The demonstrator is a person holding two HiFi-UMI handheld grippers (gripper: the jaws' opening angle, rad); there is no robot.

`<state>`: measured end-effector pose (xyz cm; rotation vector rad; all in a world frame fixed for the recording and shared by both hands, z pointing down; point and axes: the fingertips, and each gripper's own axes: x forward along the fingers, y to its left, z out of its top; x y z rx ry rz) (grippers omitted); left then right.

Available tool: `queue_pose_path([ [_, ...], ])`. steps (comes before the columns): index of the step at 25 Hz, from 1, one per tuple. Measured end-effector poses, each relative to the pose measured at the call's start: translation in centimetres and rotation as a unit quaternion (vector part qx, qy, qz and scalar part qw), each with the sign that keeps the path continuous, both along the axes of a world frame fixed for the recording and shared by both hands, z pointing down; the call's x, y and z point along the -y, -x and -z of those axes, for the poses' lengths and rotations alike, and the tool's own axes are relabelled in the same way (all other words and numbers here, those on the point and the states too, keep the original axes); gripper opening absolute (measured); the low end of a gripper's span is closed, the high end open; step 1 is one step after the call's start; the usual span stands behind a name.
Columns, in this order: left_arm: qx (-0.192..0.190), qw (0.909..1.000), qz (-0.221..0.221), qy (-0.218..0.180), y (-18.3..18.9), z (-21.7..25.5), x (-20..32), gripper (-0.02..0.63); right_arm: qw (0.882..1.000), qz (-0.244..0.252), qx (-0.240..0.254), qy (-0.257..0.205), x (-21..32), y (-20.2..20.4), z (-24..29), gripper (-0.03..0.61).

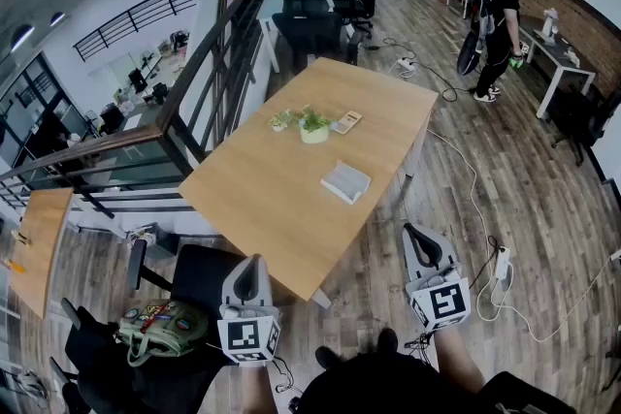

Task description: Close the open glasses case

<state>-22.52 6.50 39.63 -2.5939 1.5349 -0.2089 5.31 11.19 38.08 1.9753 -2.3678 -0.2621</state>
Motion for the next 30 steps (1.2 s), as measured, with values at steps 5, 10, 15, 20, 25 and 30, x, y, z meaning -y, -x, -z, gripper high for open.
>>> queue_pose_path([
  [5,0.002,1.0000,-0.002,0.000,-0.7,0.0,0.2,0.000,1.000,-0.005,0.003,0.000,0.2,-0.7,0.0,0.014],
  [10,-0.001,1.0000,-0.007,0.005,-1.3,0.0,0.2,0.000,1.000,0.012,0.023,0.008,0.1,-1.1,-0.4,0.015],
  [15,0.003,0.9997,-0.020,0.012,-2.3,-0.6,-0.3,0.000,0.999,-0.010,0.030,0.014,-0.2,-2.6,-1.2,0.015],
  [20,0.002,0.9998,-0.011,0.016,-3.1,-0.9,-0.2,0.000,0.999,-0.014,0.028,0.024,-0.1,-3.8,-1.7,0.015],
  [25,-0.001,0.9997,0.005,0.023,-4.7,-1.6,-0.9,0.000,0.999,-0.005,0.032,0.029,-0.4,-5.6,-2.5,0.015],
  [30,0.009,0.9996,0.018,0.021,-7.7,-1.9,-1.9,0.000,0.998,-0.004,0.052,0.028,-1.2,-9.1,-3.5,0.015],
])
